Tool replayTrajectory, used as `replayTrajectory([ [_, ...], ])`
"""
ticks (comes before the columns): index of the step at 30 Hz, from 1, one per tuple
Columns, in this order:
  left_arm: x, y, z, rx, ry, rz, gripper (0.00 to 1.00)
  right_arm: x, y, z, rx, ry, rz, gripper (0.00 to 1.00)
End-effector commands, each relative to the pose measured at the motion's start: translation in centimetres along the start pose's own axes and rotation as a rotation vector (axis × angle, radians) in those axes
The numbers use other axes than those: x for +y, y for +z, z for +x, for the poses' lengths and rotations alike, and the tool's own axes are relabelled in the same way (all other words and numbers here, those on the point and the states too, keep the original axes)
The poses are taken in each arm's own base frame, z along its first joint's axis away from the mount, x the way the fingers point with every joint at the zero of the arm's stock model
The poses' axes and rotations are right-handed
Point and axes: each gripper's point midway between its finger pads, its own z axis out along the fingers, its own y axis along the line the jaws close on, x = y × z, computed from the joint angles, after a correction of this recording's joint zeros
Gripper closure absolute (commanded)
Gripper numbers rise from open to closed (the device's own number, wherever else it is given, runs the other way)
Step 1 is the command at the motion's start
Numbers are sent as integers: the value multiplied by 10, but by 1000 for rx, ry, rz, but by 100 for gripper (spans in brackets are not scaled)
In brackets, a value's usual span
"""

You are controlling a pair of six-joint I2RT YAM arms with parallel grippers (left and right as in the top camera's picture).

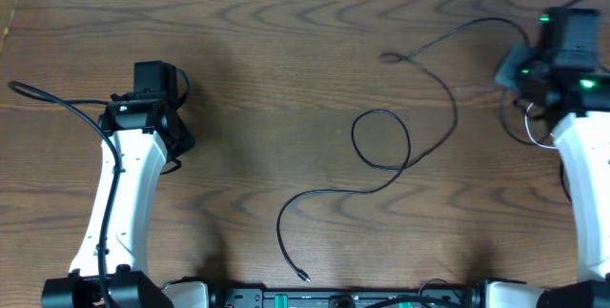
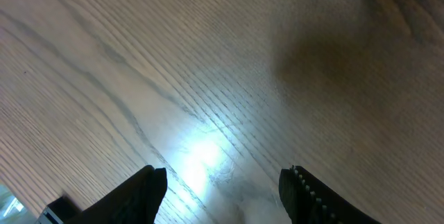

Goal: Untangle cables
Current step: 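Carry the black cable to the right edge and release it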

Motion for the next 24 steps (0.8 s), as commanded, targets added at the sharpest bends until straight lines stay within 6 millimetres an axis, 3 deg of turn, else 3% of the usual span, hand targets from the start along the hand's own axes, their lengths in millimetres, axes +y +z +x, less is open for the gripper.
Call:
replayTrajectory([
  [1, 3, 2, 4, 7, -8, -9, 42, -2, -3, 9, 52, -9, -22, 99],
  [7, 3, 2, 4, 8, -7, -9, 42, -42, -5, -7, -45, 72, 204, 99],
  [12, 3, 2, 4, 8, -7, -9, 42, -80, -11, -42, -190, 190, 312, 99],
  [15, 3, 2, 4, 9, -7, -9, 42, -114, -17, -56, -245, 291, 371, 99],
  [19, 3, 2, 4, 11, -6, -11, 42, -173, -21, -58, -262, 494, 442, 99],
  [24, 3, 2, 4, 10, -6, -11, 42, -201, 0, -49, -168, 577, 363, 99],
])
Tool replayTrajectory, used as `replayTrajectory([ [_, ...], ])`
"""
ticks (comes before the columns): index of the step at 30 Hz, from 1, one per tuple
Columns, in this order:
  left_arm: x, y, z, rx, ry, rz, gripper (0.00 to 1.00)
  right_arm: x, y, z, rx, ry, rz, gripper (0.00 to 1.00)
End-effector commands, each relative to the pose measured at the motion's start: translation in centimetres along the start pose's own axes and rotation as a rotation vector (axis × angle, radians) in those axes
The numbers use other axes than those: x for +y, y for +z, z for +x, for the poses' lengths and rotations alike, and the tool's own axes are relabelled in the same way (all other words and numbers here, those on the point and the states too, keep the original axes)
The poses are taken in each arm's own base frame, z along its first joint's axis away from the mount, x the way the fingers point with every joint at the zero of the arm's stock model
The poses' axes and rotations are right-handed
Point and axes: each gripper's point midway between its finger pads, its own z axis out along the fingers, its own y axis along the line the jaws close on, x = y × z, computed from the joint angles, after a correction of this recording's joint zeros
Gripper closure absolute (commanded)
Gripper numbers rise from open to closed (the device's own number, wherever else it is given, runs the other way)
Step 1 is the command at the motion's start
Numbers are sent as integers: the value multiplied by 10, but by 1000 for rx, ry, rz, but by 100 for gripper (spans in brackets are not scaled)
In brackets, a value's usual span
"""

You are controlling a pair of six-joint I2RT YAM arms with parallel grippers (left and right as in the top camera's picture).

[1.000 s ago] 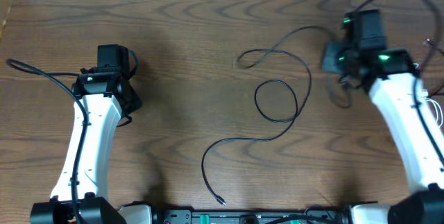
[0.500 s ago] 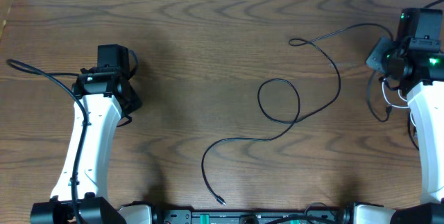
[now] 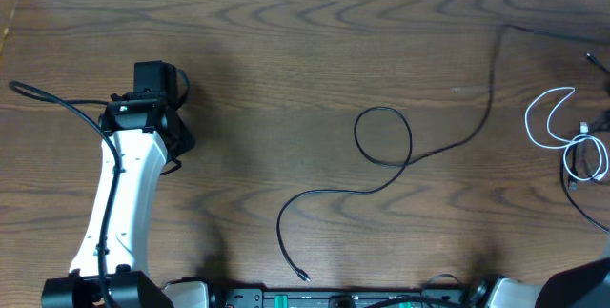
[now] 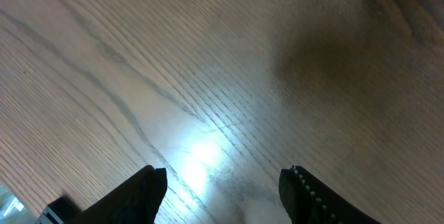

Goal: Untangle cables
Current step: 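Carry the black cable to the right edge and release it, then move the right gripper back to center and grasp a black cable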

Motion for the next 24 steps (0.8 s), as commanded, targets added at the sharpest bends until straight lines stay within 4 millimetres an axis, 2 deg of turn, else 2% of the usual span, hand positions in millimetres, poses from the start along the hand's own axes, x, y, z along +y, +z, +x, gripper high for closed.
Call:
replayTrajectory([
  [1, 3, 2, 4, 10, -6, -10, 42, 0, 22, 9, 106, 36, -59, 99],
  [5, 3, 2, 5, 12, -6, -11, 42, 0, 41, 23, 159, -44, -44, 95],
  [8, 3, 2, 5, 14, -5, -13, 42, 8, 47, 33, 198, -86, -79, 76],
  [10, 4, 2, 6, 16, -4, -14, 42, 18, 46, 36, 209, -106, -121, 62],
  [11, 4, 2, 6, 17, -4, -14, 42, 23, 45, 37, 209, -120, -146, 58],
  [13, 4, 2, 7, 19, -3, -16, 42, 37, 42, 39, 215, -148, -212, 51],
  [15, 4, 2, 7, 20, -2, -16, 42, 56, 35, 48, 247, -192, -309, 50],
  [19, 4, 2, 7, 20, -2, -16, 42, 107, 0, 90, 384, -346, -611, 50],
  [21, 4, 2, 7, 19, -3, -16, 42, 118, -17, 118, 468, -406, -676, 50],
  [24, 4, 2, 7, 20, -2, -16, 42, 121, -40, 165, 591, -534, -680, 45],
])
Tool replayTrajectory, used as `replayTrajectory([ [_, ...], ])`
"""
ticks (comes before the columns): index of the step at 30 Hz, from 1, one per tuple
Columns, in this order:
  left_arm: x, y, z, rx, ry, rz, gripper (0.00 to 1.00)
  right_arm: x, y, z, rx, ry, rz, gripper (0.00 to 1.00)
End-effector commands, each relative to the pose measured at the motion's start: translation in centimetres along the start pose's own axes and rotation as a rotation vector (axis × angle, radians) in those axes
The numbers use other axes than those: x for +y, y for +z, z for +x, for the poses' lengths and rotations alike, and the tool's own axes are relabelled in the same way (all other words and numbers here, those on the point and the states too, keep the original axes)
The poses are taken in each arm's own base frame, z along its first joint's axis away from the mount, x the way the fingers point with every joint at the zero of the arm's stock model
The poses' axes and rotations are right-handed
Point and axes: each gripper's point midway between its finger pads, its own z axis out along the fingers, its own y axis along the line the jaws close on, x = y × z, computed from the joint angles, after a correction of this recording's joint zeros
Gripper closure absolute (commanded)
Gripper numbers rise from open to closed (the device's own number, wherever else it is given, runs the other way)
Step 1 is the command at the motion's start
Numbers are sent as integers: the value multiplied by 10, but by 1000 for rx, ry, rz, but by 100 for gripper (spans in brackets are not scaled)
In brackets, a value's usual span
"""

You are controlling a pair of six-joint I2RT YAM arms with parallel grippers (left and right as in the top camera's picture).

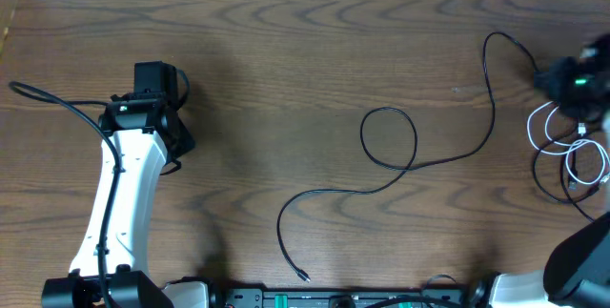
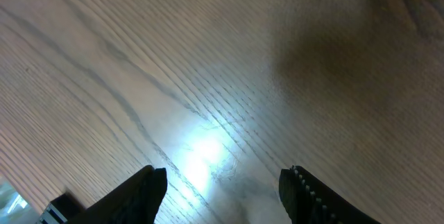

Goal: Untangle cables
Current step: 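Move the right gripper back to center and grasp a black cable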

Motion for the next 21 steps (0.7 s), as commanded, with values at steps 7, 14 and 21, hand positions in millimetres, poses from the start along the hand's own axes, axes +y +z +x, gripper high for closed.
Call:
replayTrajectory([
  [7, 3, 2, 4, 10, -6, -10, 42, 80, 30, 126, 334, -462, -27, 38],
  [14, 3, 2, 4, 10, -6, -10, 42, 80, 58, 207, 445, -690, 64, 32],
  [21, -4, 2, 7, 29, -8, 27, 42, 70, 80, 232, 368, -916, 201, 32],
])
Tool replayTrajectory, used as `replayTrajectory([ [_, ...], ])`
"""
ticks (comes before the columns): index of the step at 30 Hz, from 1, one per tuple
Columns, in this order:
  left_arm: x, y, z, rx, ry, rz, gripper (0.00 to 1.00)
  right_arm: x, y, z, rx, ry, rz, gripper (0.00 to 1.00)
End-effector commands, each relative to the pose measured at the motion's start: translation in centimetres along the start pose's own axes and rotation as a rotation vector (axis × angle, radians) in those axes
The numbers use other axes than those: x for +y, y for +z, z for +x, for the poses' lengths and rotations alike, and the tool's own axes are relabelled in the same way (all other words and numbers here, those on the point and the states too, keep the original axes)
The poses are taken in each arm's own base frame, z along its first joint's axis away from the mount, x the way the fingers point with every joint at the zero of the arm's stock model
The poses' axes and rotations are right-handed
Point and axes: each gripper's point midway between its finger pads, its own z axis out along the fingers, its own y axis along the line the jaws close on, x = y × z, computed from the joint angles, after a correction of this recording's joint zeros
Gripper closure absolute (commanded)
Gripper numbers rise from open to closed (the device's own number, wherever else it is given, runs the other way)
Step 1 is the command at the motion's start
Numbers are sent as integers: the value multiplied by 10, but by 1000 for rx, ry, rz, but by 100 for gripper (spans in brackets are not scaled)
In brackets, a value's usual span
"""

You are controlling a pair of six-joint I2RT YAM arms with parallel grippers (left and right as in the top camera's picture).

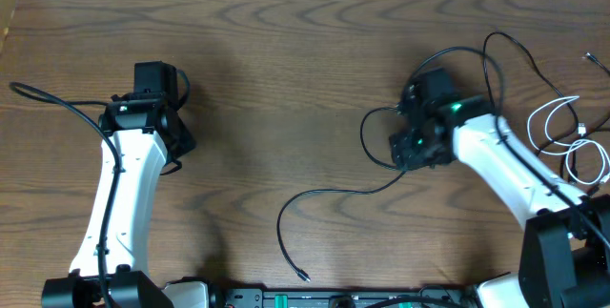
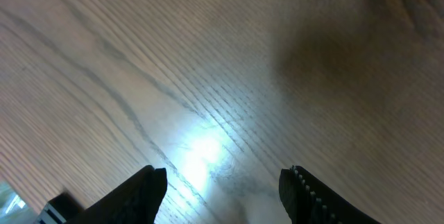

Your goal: Untangle cables

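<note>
A thin black cable [image 1: 329, 194] lies on the wooden table; its plug end [image 1: 303, 277] is near the front edge. It forms a loop [image 1: 367, 146] at centre right, then arcs up and off to the right. A white cable [image 1: 551, 110] lies coiled at the far right. My right gripper [image 1: 412, 144] sits low on the right side of the black loop, and its jaws are hidden under the wrist. My left gripper [image 2: 222, 182] stands open over bare wood, far left of both cables.
The left arm [image 1: 124, 184] reaches up along the table's left side with its own black lead [image 1: 48, 96] beside it. The right arm [image 1: 515, 174] crosses from the front right corner. The table's back edge runs along the top.
My right gripper was at the far right edge by the white cable; now it is at the black cable's loop at centre right. The cable's upper part has bunched closer. The left arm has not moved.
At first my right gripper was at the far right, with the black cable trailing left across the table top. Then the arm was out of view, the cable drawn right, the white cable uncovered. Later it reappeared at the right edge, and now it is on the loop.
</note>
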Motion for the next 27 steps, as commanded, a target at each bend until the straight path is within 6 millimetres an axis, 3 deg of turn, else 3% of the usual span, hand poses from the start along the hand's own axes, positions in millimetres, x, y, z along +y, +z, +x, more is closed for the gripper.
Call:
replayTrajectory([
  [1, -3, 2, 7, 25, -8, 21, 42, -7, 10, 2, -17, -113, 130, 31],
  [7, -3, 2, 7, 25, -8, 21, 42, 13, 27, 20, -1, -177, 117, 31],
  [14, -3, 2, 6, 23, -9, 22, 42, 20, 40, 36, 12, -163, 115, 33],
  [19, -3, 2, 6, 23, -9, 23, 42, 18, 40, 37, 11, -124, 123, 46],
  [20, -3, 2, 6, 23, -9, 23, 42, 18, 40, 37, 13, -123, 123, 53],
  [27, -3, 2, 6, 23, -9, 23, 42, 13, 39, 56, 91, -108, 139, 82],
])
